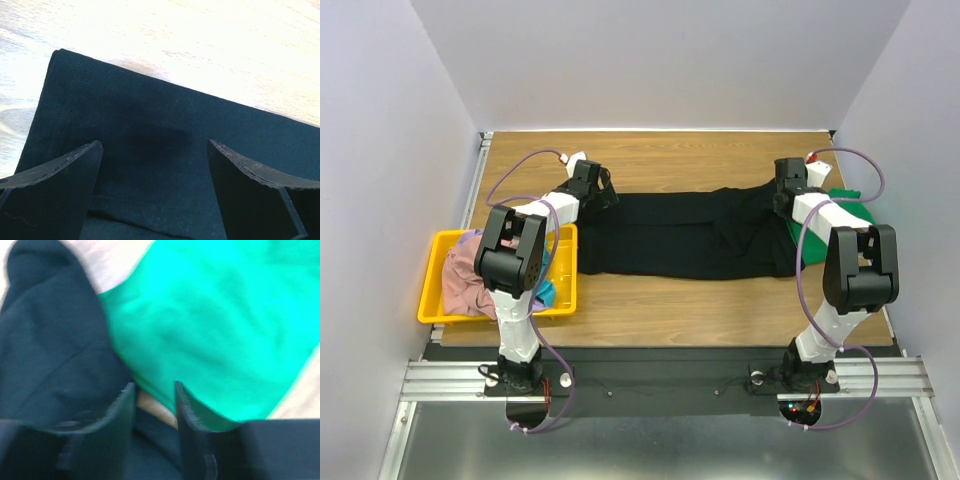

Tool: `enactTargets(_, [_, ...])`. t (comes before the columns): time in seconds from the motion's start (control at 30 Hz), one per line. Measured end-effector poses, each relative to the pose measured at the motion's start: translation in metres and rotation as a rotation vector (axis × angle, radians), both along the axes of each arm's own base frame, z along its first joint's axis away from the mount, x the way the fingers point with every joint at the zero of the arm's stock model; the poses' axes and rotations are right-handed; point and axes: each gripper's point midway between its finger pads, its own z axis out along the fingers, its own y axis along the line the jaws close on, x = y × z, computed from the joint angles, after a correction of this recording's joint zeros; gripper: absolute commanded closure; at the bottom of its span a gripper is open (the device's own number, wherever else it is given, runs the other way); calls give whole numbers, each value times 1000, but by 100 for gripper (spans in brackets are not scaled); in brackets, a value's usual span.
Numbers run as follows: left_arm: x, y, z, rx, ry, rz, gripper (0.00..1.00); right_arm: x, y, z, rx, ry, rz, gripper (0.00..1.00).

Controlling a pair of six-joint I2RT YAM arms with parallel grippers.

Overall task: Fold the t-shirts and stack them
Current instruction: Fold the tshirt

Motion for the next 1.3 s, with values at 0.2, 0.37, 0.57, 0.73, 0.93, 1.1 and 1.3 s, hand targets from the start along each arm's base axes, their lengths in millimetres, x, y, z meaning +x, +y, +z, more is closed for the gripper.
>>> enactTargets(0.2, [1, 5, 1, 0, 0, 11, 1, -14, -17, 16, -82, 19, -70, 8])
enactTargets(0.37, [0, 8, 1, 3, 4, 15, 2, -14, 7, 48, 24, -50, 36, 0])
enactTargets(0.57, [-2, 10, 1, 8, 11, 11, 2, 5, 106, 81, 94, -125, 313, 0])
enactTargets(0.73, [-6, 12, 1, 5, 20, 10, 2, 24, 187, 60, 124, -81, 517, 0])
enactTargets(0.93, [-6, 13, 1, 5, 22, 11, 2, 52, 193, 7, 118, 7, 496, 0])
enactTargets(1.1, [-6, 14, 1, 6, 23, 14, 2, 46, 177, -13, 85, 41, 424, 0])
enactTargets(1.3, [-5, 18, 1, 6, 26, 23, 2, 18, 148, -29, 61, 74, 332, 0])
